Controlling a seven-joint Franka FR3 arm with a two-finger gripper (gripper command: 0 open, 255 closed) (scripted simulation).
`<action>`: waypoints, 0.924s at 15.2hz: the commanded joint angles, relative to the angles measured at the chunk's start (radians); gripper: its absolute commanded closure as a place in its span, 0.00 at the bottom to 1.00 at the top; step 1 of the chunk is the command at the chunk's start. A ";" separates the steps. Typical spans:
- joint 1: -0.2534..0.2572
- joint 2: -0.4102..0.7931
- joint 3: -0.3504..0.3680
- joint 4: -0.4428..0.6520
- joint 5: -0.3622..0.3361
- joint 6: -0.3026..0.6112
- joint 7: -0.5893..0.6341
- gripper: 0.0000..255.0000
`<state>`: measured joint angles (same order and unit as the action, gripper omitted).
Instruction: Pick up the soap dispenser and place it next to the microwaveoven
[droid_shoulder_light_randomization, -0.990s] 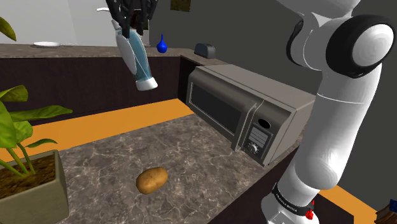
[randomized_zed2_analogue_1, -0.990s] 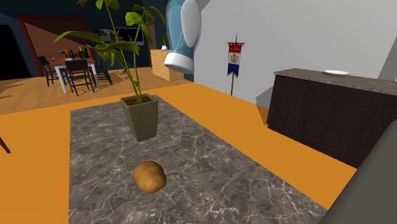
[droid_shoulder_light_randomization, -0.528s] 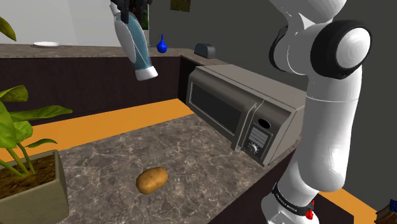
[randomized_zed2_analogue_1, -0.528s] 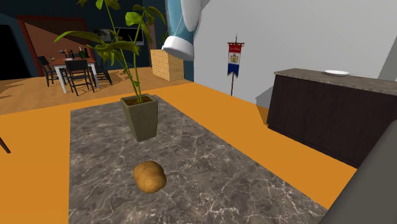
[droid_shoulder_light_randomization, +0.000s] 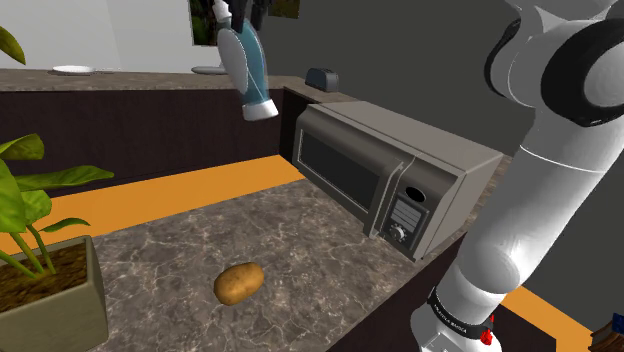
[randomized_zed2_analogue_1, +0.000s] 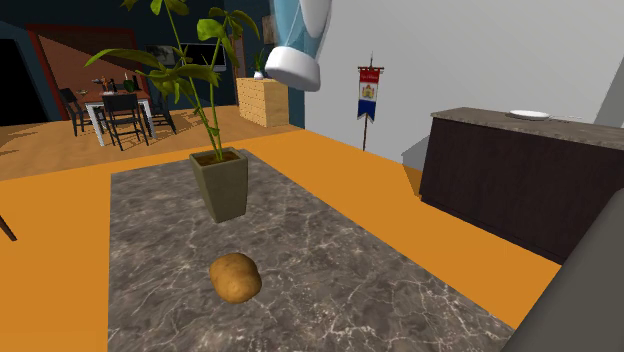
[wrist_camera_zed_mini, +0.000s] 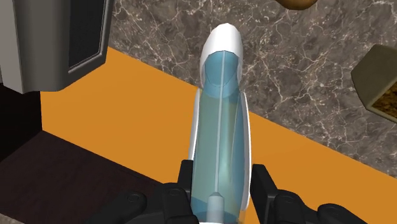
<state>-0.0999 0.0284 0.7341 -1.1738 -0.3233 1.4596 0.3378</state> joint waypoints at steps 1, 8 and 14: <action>-0.070 -0.127 -0.050 -0.127 0.121 0.054 -0.072 1.00; -0.094 -0.411 -0.276 -0.400 0.305 0.113 -0.290 1.00; -0.084 -0.571 -0.433 -0.554 0.349 0.116 -0.442 1.00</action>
<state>-0.1858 -0.5176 0.3255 -1.7085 0.0212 1.5797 -0.0796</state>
